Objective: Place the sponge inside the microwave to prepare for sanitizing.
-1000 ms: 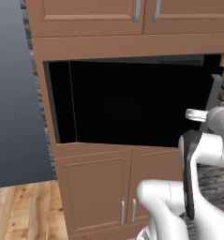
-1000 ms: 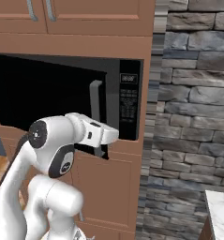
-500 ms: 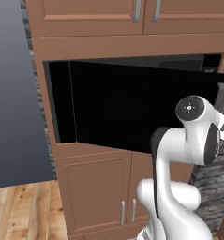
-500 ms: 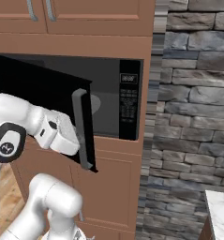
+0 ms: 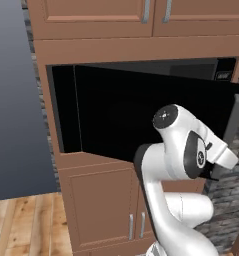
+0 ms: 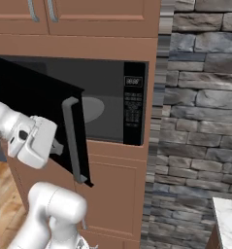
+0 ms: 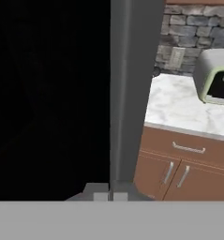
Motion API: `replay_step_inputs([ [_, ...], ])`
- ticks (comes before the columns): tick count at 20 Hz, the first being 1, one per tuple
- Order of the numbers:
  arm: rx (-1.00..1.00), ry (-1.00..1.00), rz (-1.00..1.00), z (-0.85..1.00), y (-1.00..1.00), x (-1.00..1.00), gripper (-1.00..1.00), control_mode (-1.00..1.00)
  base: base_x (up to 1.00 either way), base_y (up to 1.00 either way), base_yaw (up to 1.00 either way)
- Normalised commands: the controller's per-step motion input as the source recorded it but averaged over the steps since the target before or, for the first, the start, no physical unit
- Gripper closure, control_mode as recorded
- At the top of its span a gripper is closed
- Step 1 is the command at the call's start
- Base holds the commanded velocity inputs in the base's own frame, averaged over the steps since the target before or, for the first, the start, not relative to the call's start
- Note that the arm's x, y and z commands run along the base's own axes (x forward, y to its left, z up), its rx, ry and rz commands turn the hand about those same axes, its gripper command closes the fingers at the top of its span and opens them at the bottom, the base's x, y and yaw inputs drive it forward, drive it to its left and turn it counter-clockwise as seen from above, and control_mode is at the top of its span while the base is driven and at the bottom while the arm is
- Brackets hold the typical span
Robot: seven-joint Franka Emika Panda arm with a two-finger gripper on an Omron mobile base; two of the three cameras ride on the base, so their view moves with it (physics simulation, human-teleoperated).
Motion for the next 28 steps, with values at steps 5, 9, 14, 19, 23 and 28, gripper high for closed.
replay_step_inputs([
  [5,-0.15,-0.18,0.27,-0.98,0.01,-0.01,1.00,-1.00,0.00,0.00,0.00],
  [9,-0.03,-0.19,0.15,-0.16,-0.16,-0.81,1.00,-1.00,0.00,0.00,0.00],
  [14,0.00,-0.29,-0.08,0.00,0.00,-1.00,1.00,-1.00,0.00,0.00,0.00],
  [19,-0.04,-0.26,-0.05,0.14,0.03,-0.99,-1.00,-1.00,0.00,0.00,0.00],
  [23,0.00,-0.33,0.00,0.39,-0.42,-0.77,-1.00,-1.00,0.00,0.00,0.00],
  [28,0.28,0.00,0.00,0.15,-0.96,-0.28,-1.00,-1.00,0.00,0.00,0.00],
])
